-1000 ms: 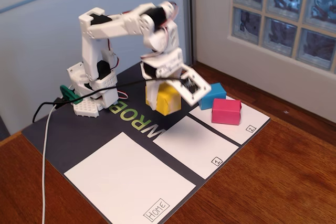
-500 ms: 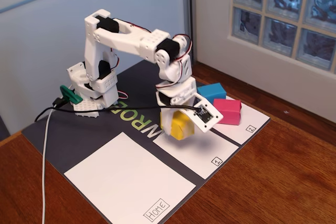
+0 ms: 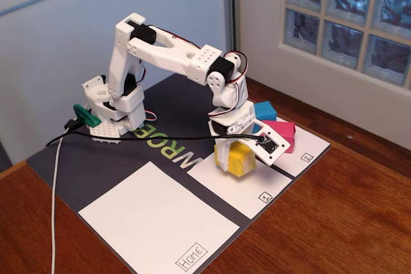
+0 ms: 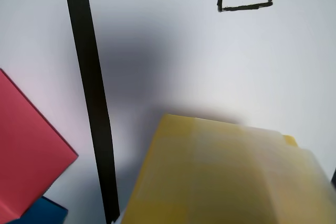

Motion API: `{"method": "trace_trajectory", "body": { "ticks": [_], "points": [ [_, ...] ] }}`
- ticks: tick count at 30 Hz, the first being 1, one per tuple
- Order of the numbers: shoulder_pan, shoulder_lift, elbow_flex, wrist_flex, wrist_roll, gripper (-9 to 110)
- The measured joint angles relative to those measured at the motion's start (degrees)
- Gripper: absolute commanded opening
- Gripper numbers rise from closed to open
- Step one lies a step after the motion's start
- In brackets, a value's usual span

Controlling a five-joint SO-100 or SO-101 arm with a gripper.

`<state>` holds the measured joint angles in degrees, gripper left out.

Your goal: Move box yellow to zone 1

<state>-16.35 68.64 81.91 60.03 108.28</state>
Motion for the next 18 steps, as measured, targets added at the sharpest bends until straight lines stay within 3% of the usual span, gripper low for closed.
{"method": "trace_trajectory", "body": {
  "ticks": [18],
  "points": [
    [-0.4, -3.6, -0.1, -1.4, 0.2, 0]
  ]
}}
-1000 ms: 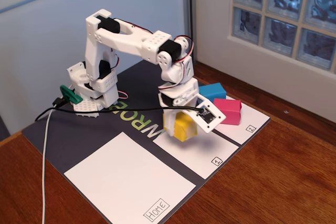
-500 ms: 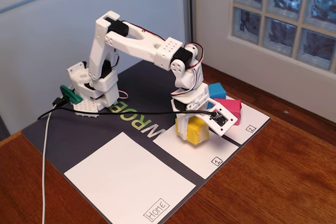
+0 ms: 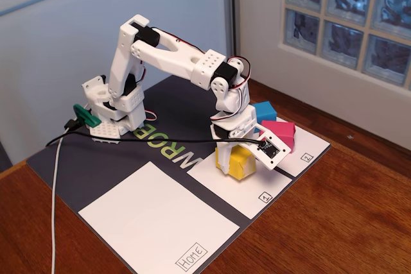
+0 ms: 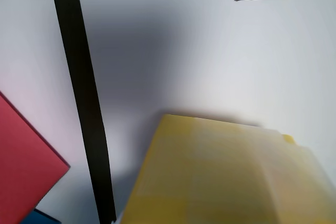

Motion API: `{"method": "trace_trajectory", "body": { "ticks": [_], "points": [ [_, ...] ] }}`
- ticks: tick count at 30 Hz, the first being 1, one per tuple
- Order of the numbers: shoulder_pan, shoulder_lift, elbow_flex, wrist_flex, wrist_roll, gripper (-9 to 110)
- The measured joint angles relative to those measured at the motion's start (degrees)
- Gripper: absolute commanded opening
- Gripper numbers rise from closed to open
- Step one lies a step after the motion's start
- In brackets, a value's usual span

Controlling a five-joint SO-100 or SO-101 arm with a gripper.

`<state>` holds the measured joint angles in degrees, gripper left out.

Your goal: Move box yellow to zone 1

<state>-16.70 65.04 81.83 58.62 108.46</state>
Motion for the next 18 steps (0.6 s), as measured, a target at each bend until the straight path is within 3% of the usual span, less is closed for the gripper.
{"method": "trace_trajectory", "body": {
  "ticks": [7, 11, 18],
  "points": [
    [0.4, -0.4, -0.1, -0.2, -2.4, 35],
    [1.2, -1.0, 0.3, -0.2, -3.5, 42],
    [1.7, -0.6, 0.2, -0.2, -3.1, 42]
  ]
}}
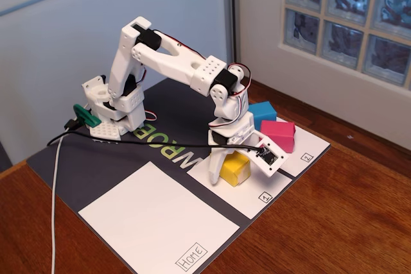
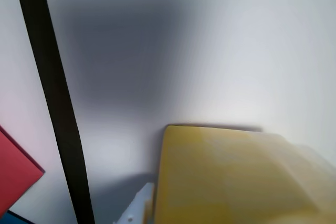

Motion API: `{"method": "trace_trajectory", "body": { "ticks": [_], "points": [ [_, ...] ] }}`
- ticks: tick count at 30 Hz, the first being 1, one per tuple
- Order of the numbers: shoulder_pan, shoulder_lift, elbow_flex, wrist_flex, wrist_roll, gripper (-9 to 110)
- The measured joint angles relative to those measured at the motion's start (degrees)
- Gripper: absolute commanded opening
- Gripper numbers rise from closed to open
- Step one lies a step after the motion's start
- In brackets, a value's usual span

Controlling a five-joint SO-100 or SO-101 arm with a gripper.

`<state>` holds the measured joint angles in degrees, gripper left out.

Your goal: Move box yellow to zone 1

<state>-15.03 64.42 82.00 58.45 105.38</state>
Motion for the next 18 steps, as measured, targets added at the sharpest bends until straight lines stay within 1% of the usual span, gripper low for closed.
{"method": "trace_trajectory", "body": {
  "ticks": [14, 18],
  "points": [
    [-0.9, 10.8, -2.9, 1.1, 1.8, 41],
    [-1.6, 16.8, -3.4, 2.6, 0.8, 38]
  ]
}}
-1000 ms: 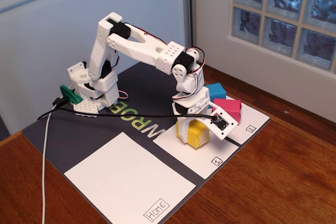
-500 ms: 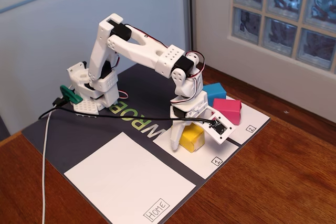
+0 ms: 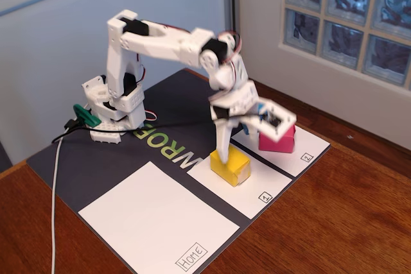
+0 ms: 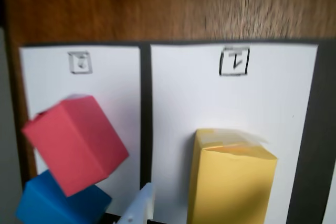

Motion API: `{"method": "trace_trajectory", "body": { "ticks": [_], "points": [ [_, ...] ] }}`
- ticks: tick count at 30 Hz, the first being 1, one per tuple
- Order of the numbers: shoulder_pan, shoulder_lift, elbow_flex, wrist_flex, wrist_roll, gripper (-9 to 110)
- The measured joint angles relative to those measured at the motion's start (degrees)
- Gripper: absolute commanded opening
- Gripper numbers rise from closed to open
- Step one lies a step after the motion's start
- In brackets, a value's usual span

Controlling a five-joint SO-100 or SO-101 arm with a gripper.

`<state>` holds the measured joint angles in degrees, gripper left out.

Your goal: Move box yellow to zone 1

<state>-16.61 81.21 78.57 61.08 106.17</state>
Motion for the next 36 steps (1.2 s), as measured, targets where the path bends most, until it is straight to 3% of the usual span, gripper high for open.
{"method": "trace_trajectory", "body": {
  "ticks": [6, 12, 15, 25, 36],
  "points": [
    [0.4, 12.5, 4.0, 1.8, -3.0, 29],
    [2.5, 20.0, 9.8, 1.9, -5.7, 9],
    [5.0, 27.2, 17.7, 1.9, -11.1, 6],
    [13.5, 54.1, 42.9, 2.4, -27.4, 0],
    [26.0, 82.6, 61.5, 16.0, -39.5, -1]
  ]
}}
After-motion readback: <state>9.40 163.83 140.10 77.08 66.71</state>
